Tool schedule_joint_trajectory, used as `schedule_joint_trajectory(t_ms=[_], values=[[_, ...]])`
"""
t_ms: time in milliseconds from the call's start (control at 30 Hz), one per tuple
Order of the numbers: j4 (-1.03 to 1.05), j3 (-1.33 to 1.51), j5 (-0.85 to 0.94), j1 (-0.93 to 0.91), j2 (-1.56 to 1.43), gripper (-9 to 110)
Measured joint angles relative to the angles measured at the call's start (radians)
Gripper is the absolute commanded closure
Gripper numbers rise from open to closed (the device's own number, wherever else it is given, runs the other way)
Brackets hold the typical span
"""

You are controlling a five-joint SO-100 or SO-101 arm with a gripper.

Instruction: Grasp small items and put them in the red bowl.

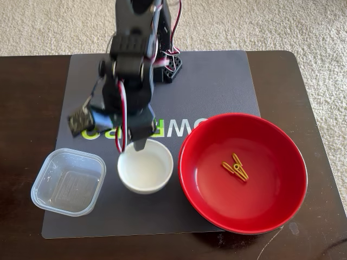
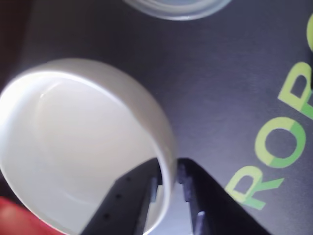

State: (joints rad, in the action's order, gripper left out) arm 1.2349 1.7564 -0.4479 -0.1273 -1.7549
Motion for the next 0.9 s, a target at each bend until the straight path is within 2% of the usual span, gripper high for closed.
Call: schedule_joint_trajectory(t_ms=[200, 400, 667, 900], values=[[0.000, 0.040, -0.012, 0.041, -0.241, 101], [-0.075, 0.137, -0.126, 0.239, -0.393, 101], [-0.112, 0.103, -0.403, 0.520, -0.046, 101], [-0.055, -0.235, -0.454, 0.560, 0.367, 100]])
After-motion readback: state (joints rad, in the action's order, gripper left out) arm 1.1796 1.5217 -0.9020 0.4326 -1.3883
